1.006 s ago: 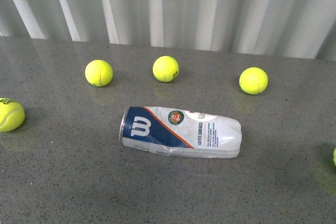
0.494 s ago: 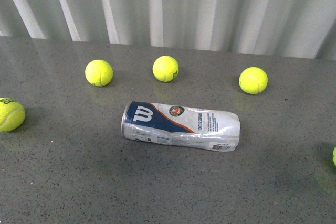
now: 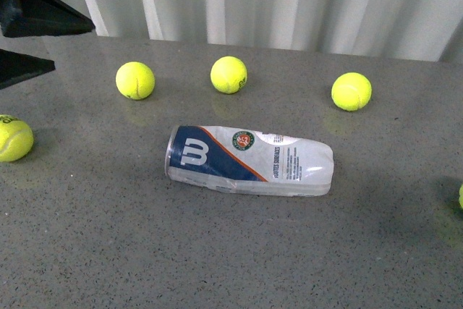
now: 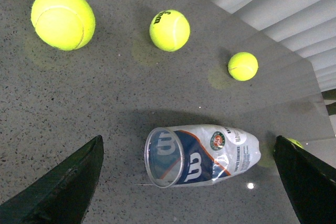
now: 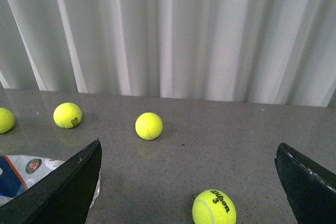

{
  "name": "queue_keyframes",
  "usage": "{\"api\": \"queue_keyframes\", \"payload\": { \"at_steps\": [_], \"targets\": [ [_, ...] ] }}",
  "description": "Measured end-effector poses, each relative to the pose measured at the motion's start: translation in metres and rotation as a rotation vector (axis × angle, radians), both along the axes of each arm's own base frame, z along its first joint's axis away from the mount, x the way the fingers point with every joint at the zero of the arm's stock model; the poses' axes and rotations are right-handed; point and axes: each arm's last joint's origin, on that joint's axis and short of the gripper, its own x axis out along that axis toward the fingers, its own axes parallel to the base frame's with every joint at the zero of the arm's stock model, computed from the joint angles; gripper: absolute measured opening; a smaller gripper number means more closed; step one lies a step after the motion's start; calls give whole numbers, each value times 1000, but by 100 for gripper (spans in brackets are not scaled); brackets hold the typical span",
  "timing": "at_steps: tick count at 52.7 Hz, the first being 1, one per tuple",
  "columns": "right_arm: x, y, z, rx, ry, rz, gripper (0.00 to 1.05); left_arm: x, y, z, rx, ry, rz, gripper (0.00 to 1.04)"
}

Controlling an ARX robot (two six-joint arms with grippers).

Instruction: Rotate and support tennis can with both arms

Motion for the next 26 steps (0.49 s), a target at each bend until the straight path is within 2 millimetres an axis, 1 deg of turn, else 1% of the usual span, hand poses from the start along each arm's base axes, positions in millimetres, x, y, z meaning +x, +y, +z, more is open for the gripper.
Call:
{"api": "queue_keyframes", "payload": {
  "at_steps": [2,5,8,11,19,26],
  "targets": [
    [0,0,0,0,0,0,98,7,0,-8,5,16,-7,98],
    [0,0,0,0,0,0,98,16,-2,-27,25,61,-26,98],
    [0,0,0,0,0,0,98,20,-4,-42,38,96,-48,98],
    [0,0,0,0,0,0,98,22,-7,-49,40,116,-62,98],
    [0,0,0,0,0,0,98,24,-20,-57,21,123,-123,98],
    [0,0,0,0,0,0,98,26,-37,-61,0,105,-188,98]
  ]
}}
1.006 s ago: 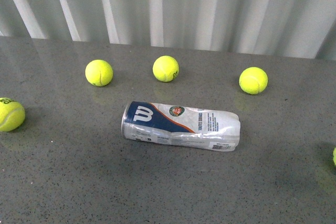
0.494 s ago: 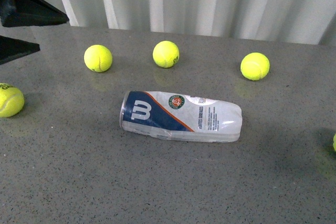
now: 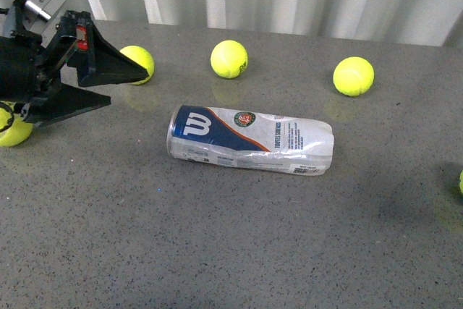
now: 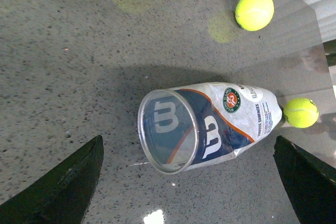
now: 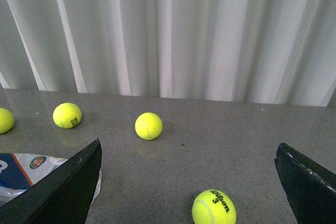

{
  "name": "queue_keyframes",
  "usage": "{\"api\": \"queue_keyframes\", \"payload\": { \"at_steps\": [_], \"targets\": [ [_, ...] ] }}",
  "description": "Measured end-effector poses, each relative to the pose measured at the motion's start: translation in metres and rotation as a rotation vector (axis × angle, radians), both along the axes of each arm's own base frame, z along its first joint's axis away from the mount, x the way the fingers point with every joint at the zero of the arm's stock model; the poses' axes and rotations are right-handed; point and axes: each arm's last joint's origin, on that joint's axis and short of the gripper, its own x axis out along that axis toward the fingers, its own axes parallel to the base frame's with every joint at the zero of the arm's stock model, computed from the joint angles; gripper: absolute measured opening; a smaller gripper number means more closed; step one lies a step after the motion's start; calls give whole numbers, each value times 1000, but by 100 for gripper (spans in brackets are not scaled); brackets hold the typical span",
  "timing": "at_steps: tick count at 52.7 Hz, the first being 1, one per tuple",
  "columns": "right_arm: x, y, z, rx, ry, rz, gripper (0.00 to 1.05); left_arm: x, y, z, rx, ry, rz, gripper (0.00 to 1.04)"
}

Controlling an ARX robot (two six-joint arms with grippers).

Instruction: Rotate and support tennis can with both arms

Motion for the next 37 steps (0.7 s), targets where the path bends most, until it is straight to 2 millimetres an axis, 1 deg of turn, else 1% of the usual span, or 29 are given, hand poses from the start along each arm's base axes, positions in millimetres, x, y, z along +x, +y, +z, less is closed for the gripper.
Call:
{"api": "queue_keyframes", "payload": {
  "at_steps": [4,11,17,27,37],
  "targets": [
    [0,0,0,0,0,0,98,1,-7,-4,-1,9,-21,98],
    [0,0,0,0,0,0,98,1,-20,-18,3,43,-52,98],
    [0,0,0,0,0,0,98,3,-25,-25,6,60,-66,98],
    [0,0,0,0,0,0,98,7,-34,-29,-6,48,-87,98],
    [0,0,0,0,0,0,98,10,-50,-34,-27,48,-124,98]
  ]
}}
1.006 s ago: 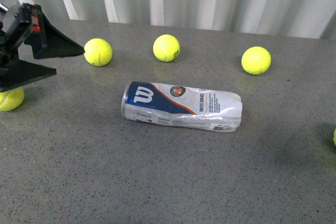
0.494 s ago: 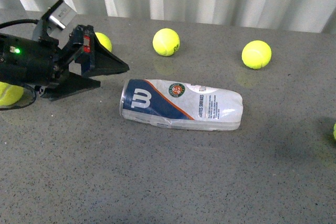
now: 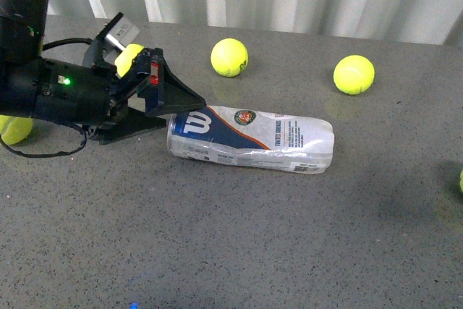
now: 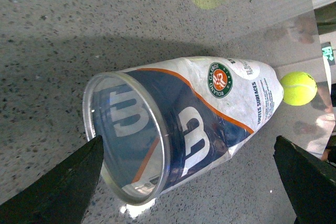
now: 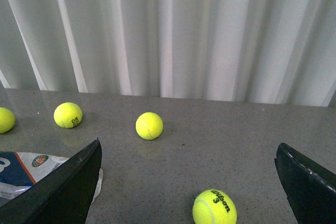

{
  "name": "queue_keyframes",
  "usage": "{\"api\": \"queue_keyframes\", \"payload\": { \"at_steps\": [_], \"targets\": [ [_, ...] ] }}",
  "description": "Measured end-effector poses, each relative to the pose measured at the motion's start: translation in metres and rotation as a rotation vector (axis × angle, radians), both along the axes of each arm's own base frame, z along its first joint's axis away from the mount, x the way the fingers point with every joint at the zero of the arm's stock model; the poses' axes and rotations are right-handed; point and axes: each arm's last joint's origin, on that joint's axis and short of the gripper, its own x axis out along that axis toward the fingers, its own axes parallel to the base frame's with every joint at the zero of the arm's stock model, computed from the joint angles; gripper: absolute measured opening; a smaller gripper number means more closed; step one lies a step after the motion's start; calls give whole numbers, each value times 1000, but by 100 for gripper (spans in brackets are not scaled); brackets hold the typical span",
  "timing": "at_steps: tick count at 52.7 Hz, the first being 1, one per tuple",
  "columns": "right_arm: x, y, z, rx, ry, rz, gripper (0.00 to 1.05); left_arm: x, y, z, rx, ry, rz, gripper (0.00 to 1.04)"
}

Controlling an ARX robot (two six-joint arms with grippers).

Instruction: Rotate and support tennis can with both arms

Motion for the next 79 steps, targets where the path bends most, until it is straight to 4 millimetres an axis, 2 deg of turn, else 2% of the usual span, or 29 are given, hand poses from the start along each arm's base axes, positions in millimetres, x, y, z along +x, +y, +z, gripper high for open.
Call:
{"api": "queue_keyframes", "payload": {
  "at_steps": [14,22,27,36,42,46,51,56,58,64,65,70,73,76,79],
  "targets": [
    [0,0,0,0,0,0,98,-1,-18,-17,-21,46,-30,97],
    [0,0,0,0,0,0,98,-1,-25,-19,-46,58,-40,74],
    [0,0,0,0,0,0,98,-1,-30,-18,-70,62,-37,54],
    [0,0,0,0,0,0,98,-5,-36,-19,-86,85,-40,26],
    [0,0,0,0,0,0,98,-10,-37,-17,-106,121,-55,10],
    [0,0,0,0,0,0,98,-11,-38,-8,-120,118,-67,3],
    [0,0,0,0,0,0,98,-13,-38,11,-113,107,-71,4],
    [0,0,0,0,0,0,98,-16,-38,40,-59,95,-84,4],
    [0,0,0,0,0,0,98,-17,-38,56,-14,77,-97,4],
    [0,0,0,0,0,0,98,-11,-42,127,169,-36,-157,4],
    [0,0,0,0,0,0,98,-10,-43,133,190,-55,-169,4],
    [0,0,0,0,0,0,98,-10,-53,182,343,-151,-259,4],
    [0,0,0,0,0,0,98,-15,-64,213,494,-213,-350,4],
    [0,0,0,0,0,0,98,-18,-72,225,601,-249,-435,4],
    [0,0,0,0,0,0,98,-20,-78,227,702,-262,-505,4]
  ]
}}
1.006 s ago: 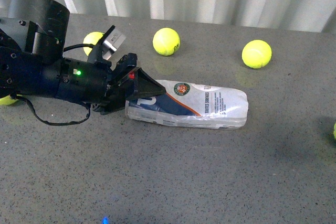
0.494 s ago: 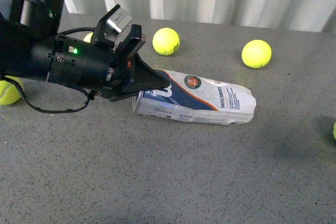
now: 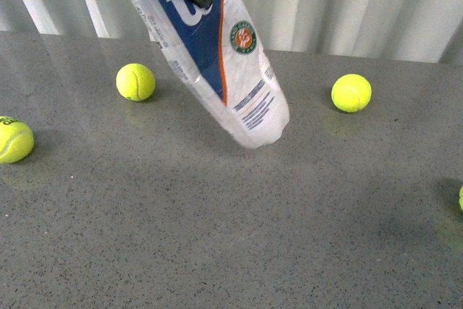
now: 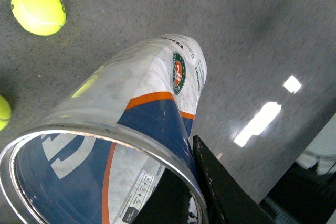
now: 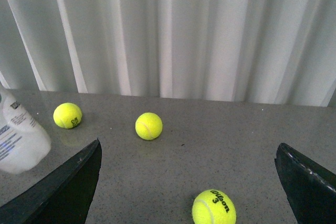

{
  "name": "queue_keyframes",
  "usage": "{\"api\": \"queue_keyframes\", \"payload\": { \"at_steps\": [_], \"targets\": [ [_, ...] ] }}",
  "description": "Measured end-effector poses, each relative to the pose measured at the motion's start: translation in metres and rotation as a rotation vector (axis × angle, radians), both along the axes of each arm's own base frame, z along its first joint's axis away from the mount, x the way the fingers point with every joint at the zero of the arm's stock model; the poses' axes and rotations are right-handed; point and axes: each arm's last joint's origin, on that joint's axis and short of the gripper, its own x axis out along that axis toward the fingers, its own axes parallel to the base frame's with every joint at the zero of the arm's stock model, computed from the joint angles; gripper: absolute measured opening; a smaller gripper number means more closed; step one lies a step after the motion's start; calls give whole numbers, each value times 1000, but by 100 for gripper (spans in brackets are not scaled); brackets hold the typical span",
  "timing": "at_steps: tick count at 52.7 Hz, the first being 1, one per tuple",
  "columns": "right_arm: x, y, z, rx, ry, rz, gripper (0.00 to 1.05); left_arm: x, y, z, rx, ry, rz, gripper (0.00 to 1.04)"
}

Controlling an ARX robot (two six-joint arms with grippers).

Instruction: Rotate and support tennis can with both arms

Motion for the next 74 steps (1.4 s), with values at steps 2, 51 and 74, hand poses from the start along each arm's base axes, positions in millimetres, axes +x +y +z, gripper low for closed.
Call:
{"api": "queue_keyframes", "payload": {
  "at_steps": [2,51,74],
  "targets": [
    [0,0,0,0,0,0,98,0,-4,-4,60,4,-32,4],
    [0,0,0,0,0,0,98,10,-59,-57,297,-36,-161,36],
    [0,0,0,0,0,0,98,5,-54,-26,199,-56,-101,98]
  ]
}}
